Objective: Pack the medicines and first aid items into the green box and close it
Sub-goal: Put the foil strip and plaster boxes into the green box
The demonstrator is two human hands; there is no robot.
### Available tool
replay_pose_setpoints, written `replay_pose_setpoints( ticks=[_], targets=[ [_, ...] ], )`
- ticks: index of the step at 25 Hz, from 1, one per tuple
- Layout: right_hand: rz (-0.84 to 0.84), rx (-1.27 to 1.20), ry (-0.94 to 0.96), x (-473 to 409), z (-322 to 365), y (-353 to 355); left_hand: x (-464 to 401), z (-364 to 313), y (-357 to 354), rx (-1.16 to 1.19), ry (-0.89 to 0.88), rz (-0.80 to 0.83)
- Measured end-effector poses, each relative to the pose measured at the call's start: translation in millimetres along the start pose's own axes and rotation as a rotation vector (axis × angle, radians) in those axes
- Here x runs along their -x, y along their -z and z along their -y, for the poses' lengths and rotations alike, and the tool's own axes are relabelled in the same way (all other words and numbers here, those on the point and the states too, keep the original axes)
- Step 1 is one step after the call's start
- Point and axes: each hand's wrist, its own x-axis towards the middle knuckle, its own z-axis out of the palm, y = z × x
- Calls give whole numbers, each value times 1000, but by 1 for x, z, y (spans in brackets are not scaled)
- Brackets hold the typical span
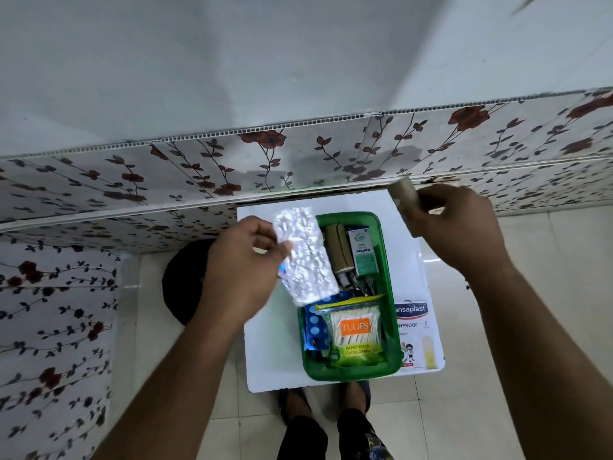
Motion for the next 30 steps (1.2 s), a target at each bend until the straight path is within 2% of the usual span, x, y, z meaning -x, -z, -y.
replay_pose_setpoints(
  ticks=[2,4,8,13,16,19,22,25,30],
  targets=[
    [23,-108,-41,16,2,5,3,-5,-21,-108,-16,69],
    [67,-176,-76,25,-1,5,0,-4,-39,-237,-51,62],
    [105,-250,-114,33,-4,1,-3,-1,-56,-394,-194,-41],
    [132,-237,-179,43,0,-3,5,12,-51,-729,-454,-184],
    [147,-203,-178,49,9,-12,1,22,-51,-939,-558,35],
    [143,-56,-140,51,21,-29,-9,30,-55,-1169,-505,135],
    [78,173,-33,54,33,-38,-17,34,-50,-1176,-410,144],
    [77,307,104,55,38,-42,-17,31,-49,-1110,-420,139],
    [53,340,75,56,36,-49,-15,30,-61,-1042,-501,140]
  ],
)
